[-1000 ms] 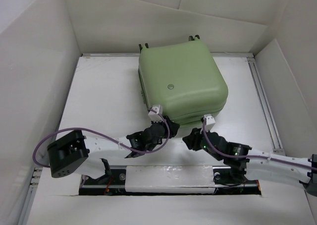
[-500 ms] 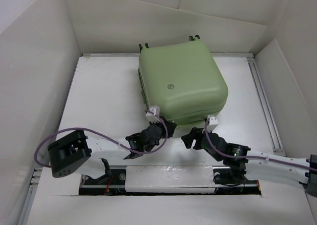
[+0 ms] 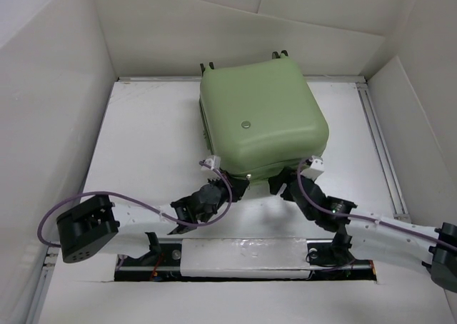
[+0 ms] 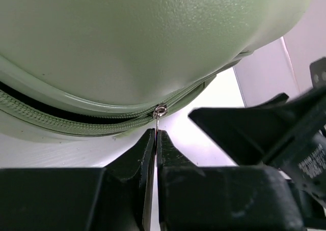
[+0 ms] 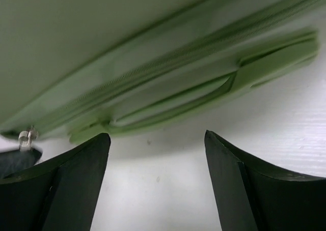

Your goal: Pack the luggage

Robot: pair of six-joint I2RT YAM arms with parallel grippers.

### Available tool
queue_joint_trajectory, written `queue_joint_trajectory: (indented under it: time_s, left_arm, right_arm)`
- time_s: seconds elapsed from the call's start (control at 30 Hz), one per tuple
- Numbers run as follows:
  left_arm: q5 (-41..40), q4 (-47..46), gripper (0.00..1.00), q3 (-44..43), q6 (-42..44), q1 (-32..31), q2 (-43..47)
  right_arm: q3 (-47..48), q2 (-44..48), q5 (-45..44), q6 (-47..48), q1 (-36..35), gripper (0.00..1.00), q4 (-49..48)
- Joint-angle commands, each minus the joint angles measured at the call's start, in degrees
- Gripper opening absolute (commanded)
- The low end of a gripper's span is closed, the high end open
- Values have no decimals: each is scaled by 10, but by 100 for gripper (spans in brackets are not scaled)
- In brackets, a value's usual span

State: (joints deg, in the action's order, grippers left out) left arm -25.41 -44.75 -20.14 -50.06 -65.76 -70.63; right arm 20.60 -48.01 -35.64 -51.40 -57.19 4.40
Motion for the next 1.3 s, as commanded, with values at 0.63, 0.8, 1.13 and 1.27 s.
queue_joint_trajectory:
  time_s: [0.63,0.8,1.13,1.27]
  left_arm:
    - [-11,114,0,107,8,84,160]
    - [7,133,0,139,8,111,199]
    - [-3,295,12,42,8,119,282]
    - [44,321,52,-21,2,171,256]
  right_arm:
    - [30,-91,115,16,206,0,-78]
    - [1,-33,141,43,261,0,-72]
    - [44,40,160,140,418,0,34]
    - [87,58,215,197,494,3,65]
